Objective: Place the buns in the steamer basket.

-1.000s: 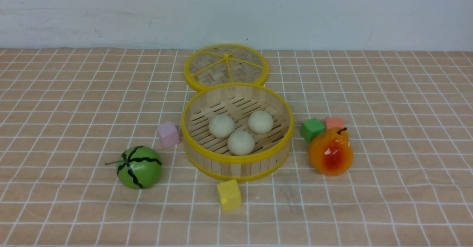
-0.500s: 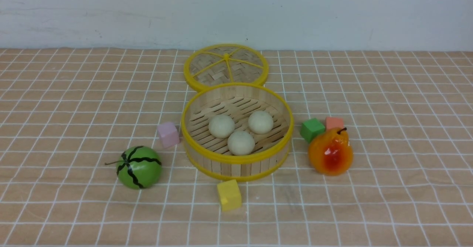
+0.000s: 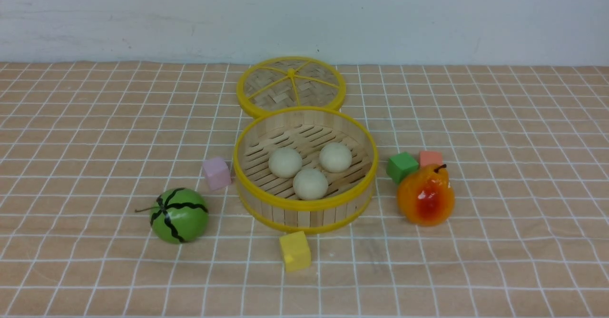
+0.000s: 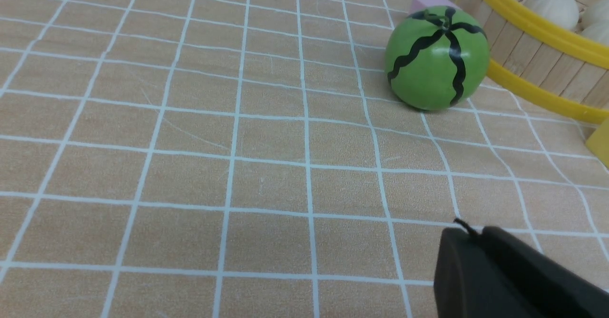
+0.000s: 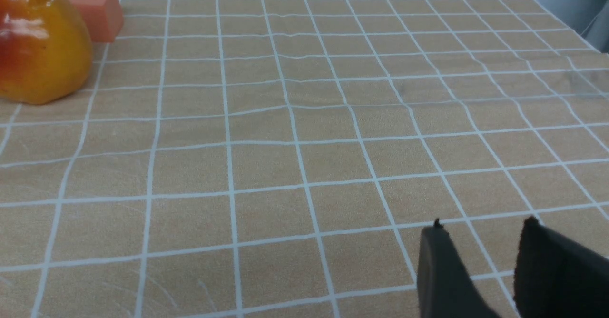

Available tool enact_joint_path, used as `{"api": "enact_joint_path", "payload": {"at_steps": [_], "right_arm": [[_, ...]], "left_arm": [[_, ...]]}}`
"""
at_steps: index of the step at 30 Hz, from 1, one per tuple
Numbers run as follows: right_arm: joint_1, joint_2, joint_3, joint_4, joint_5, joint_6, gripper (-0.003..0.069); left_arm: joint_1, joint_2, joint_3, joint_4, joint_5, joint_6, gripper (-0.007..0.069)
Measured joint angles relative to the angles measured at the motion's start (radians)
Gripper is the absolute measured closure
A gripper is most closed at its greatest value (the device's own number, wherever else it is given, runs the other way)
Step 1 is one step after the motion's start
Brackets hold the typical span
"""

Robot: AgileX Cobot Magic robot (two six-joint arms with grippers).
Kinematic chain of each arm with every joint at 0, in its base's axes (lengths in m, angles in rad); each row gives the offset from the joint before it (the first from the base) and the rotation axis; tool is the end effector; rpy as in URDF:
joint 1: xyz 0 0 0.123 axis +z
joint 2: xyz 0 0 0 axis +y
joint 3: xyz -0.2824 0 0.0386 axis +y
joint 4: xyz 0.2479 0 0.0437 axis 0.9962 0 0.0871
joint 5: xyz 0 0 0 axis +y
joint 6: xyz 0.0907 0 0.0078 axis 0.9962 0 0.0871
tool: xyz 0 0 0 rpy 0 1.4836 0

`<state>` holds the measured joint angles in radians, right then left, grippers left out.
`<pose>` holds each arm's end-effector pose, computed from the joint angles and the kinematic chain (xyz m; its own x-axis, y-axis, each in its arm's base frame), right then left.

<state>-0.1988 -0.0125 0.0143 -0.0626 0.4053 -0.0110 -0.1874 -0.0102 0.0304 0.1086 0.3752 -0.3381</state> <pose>0.0500 -0.0124 0.1726 -0.3220 -0.0050 -0.9467 0.1988 0.9773 -0.0727 0.0524 -0.0062 0.1699 -0.3228 -0.1776 -0.9296 0.0753 0.9743 -0.2122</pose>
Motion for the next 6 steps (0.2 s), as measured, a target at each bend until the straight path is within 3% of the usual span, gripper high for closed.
{"api": "enact_joint_path", "payload": {"at_steps": [6], "right_arm": [[0.000,0.000,0.000,0.000,0.000,0.000,0.0418]], "left_arm": [[0.000,0.000,0.000,0.000,0.000,0.000,0.0585]]}}
